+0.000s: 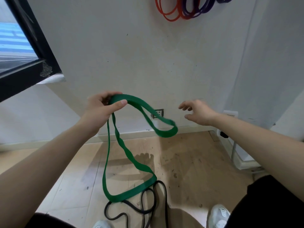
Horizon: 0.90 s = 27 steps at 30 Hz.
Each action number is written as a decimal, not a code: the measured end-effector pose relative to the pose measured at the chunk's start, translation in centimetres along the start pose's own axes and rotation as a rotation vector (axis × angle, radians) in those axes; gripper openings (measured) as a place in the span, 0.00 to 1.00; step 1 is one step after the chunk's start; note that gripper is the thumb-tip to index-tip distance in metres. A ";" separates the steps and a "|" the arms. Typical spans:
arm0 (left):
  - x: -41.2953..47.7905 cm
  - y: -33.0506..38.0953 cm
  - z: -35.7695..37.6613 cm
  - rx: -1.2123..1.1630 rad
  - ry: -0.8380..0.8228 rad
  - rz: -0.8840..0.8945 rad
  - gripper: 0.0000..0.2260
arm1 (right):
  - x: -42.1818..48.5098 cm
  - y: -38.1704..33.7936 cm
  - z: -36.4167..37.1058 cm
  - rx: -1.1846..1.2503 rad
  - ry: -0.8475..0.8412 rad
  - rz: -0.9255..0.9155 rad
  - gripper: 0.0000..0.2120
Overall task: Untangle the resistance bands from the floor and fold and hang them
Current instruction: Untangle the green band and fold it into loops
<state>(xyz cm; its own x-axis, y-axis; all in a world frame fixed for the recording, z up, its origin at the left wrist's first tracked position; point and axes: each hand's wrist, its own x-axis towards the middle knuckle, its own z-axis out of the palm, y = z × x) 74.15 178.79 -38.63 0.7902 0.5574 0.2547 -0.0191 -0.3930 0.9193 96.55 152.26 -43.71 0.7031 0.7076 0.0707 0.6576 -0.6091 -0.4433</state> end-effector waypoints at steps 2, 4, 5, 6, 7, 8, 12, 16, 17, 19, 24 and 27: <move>-0.1 0.0 0.3 0.007 -0.052 0.007 0.14 | -0.2 -1.2 0.0 0.032 0.018 -0.036 0.19; -0.2 -0.1 0.8 0.025 -0.109 0.012 0.15 | -0.5 -3.0 0.1 0.115 0.000 -0.097 0.22; -0.3 -0.2 1.0 0.039 -0.145 0.012 0.15 | -0.7 -4.0 0.2 0.168 -0.018 -0.125 0.24; -0.4 -0.1 1.2 0.059 -0.181 0.012 0.15 | -0.9 -5.0 0.3 0.225 -0.040 -0.149 0.26; -0.7 0.0 1.5 0.075 -0.216 0.019 0.17 | -1.1 -6.0 0.4 0.283 -0.063 -0.169 0.28; -0.9 0.2 1.7 0.088 -0.243 0.033 0.19 | -1.3 -6.9 0.4 0.343 -0.084 -0.189 0.30; -1.5 1.2 2.2 0.098 -0.294 0.089 0.23 | -2.1 -10.1 0.9 0.514 -0.175 -0.246 0.33; -1.7 1.6 2.5 0.035 -0.325 0.116 0.22 | -2.6 -11.6 1.6 0.570 -0.208 -0.282 0.26; -1.7 1.7 2.6 0.037 -0.320 0.115 0.23 | -2.7 -11.7 1.5 0.590 -0.204 -0.277 0.21; -1.7 1.7 2.7 0.043 -0.310 0.118 0.23 | -2.9 -11.5 0.9 0.612 -0.188 -0.262 0.14; -1.7 1.6 3.6 0.035 -0.359 0.118 0.23 | -3.6 -11.1 -1.6 0.572 -0.084 -0.268 0.11; -1.8 1.2 5.4 0.048 -0.399 0.153 0.17 | -4.1 -10.8 -3.0 0.561 -0.040 -0.291 0.10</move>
<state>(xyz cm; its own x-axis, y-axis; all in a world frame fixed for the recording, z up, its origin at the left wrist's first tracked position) 76.02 173.42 -39.60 0.9559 0.1670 0.2417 -0.1329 -0.4881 0.8626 87.41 154.87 -36.56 0.4991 0.8354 0.2300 0.5708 -0.1174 -0.8126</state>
